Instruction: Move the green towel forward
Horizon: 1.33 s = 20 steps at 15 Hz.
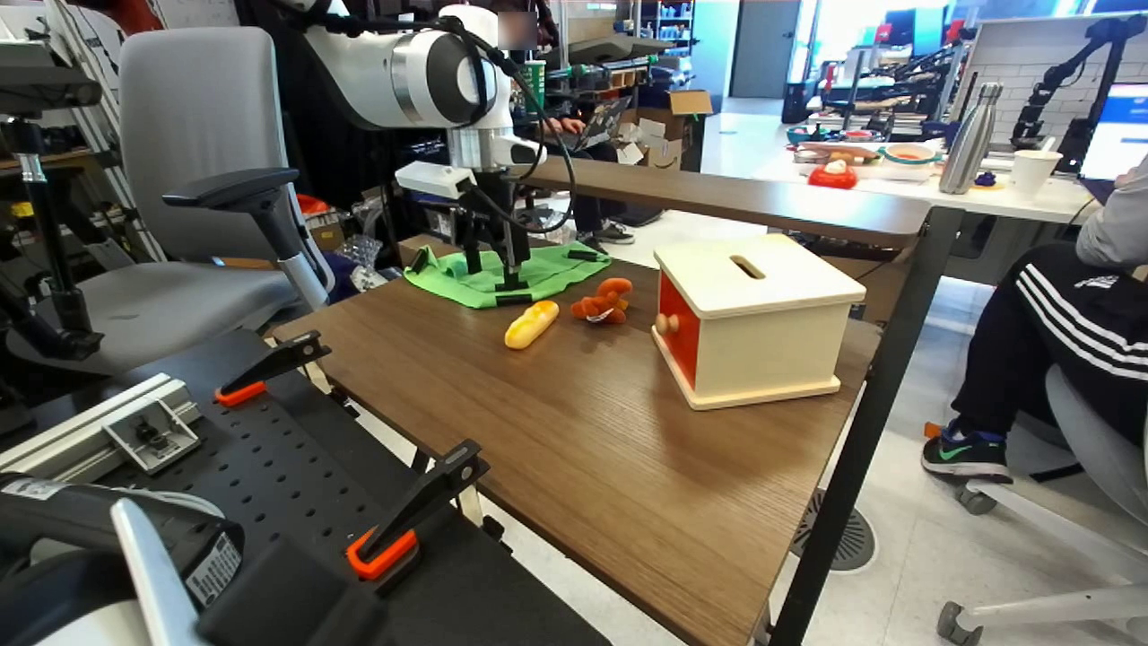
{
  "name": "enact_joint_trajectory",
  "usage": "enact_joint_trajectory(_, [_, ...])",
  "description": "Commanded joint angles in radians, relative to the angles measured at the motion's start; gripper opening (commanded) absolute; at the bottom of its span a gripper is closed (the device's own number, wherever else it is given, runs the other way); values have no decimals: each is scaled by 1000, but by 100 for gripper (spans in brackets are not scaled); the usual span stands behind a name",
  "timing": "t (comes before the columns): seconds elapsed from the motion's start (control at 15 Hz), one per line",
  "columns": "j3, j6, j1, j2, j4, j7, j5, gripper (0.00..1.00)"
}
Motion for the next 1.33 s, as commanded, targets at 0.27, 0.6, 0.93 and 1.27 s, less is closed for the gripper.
enact_joint_trajectory(0.27, [-8,-16,36,-86,-161,-37,-16,100])
enact_joint_trajectory(0.6, [-13,-9,48,-160,-293,-51,-39,100])
enact_joint_trajectory(0.93, [-14,-21,50,-213,-399,-64,-91,100])
enact_joint_trajectory(1.27, [-13,-9,54,-256,-485,-63,-157,100])
